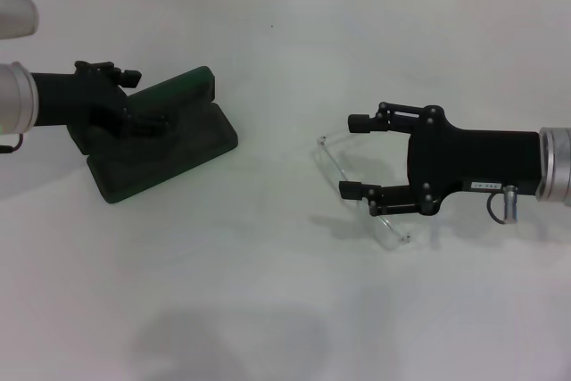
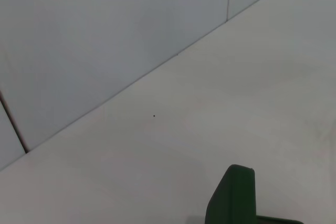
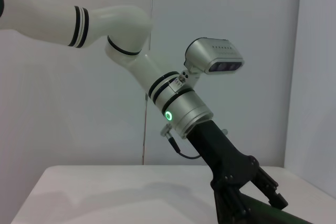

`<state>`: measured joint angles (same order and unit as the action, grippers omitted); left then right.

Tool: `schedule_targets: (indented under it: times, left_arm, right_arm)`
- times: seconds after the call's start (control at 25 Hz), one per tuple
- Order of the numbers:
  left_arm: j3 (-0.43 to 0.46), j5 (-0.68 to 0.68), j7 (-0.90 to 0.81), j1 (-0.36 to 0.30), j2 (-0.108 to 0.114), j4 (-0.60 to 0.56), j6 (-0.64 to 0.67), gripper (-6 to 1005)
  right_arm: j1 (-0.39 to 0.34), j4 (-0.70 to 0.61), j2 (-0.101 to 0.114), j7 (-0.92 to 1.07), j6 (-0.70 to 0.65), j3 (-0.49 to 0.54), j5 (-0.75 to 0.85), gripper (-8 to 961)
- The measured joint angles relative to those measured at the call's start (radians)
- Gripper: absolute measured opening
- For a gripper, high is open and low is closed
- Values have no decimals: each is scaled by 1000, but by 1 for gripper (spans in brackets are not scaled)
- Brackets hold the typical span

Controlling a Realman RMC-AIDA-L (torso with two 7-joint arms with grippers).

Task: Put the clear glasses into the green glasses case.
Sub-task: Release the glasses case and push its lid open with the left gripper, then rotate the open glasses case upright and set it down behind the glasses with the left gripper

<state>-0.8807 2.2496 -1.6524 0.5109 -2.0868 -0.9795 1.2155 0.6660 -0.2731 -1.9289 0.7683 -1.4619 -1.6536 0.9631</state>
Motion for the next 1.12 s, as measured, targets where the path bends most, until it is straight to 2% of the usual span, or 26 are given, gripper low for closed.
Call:
schedule_targets:
  times: [0.48,0.92,1.12]
  left_arm:
    - [0,52,-1,3,2,-1,-2,816]
    - [3,47,-3,14,1,-8,-43,359]
    - [-17,42,6,28,0,-8,-65,200]
  right_arm:
    - [0,-10,-4,0,0,-5,2,794]
    - [-13,-12,-6,-16,-18,-7,6,793]
    - [-22,-13,-6,-26,-41,-8,13,793]
